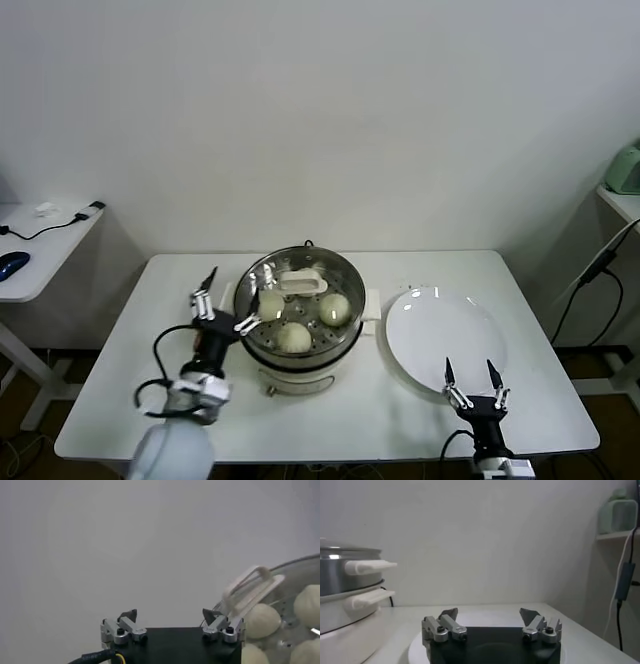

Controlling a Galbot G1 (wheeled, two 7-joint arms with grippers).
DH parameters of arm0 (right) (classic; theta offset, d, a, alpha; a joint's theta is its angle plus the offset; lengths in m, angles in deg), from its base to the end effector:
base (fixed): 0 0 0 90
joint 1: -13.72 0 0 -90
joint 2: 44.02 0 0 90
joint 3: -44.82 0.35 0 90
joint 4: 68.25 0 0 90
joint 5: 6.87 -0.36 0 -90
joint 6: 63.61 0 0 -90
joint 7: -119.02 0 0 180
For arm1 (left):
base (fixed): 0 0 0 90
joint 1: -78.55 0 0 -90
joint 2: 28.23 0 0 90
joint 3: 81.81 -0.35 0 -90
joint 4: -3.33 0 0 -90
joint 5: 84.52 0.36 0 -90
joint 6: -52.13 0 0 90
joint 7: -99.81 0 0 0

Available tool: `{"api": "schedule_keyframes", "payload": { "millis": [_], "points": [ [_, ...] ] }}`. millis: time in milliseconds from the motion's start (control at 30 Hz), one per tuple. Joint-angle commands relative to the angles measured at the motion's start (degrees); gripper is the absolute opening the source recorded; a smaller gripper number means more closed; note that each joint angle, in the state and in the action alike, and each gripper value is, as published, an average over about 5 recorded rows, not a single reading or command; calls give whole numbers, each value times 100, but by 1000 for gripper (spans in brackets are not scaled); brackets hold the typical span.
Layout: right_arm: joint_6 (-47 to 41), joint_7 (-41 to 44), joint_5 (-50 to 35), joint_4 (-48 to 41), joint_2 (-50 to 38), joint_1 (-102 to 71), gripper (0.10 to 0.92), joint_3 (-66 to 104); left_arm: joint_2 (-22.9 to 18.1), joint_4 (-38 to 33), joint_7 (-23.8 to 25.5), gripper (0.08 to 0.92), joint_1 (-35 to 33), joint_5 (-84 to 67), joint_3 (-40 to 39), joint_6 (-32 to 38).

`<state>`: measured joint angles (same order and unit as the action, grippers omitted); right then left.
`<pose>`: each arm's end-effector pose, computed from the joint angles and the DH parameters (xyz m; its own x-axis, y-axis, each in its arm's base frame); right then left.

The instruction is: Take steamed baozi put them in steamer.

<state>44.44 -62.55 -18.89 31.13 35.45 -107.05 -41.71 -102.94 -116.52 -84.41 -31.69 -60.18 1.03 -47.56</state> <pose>0.1601 -0.0744 -0.4241 -0.9969 0.0606 0.0499 0.0610 0.9981 0.0056 0.2301 0.0075 -0.2714 -0.9962 0.0805 -0.0324 0.0465 0.8105 0.5839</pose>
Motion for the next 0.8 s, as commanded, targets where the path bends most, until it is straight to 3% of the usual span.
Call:
{"api": "schedule_keyframes", "payload": {
  "millis": [33, 267, 800],
  "points": [
    [-185, -64, -23, -68, -76, 102, 823, 3, 601, 1262, -114, 823, -841, -4769, 1795, 1857],
    [-310, -46, -45, -96, -128, 133, 823, -8, 623, 1974, 38, 823, -753, -4818, 1710, 2192],
    [-273, -9, 12, -159, -41, 177, 823, -27, 572, 2204, 159, 823, -784, -4374, 1356, 2480]
  ]
}}
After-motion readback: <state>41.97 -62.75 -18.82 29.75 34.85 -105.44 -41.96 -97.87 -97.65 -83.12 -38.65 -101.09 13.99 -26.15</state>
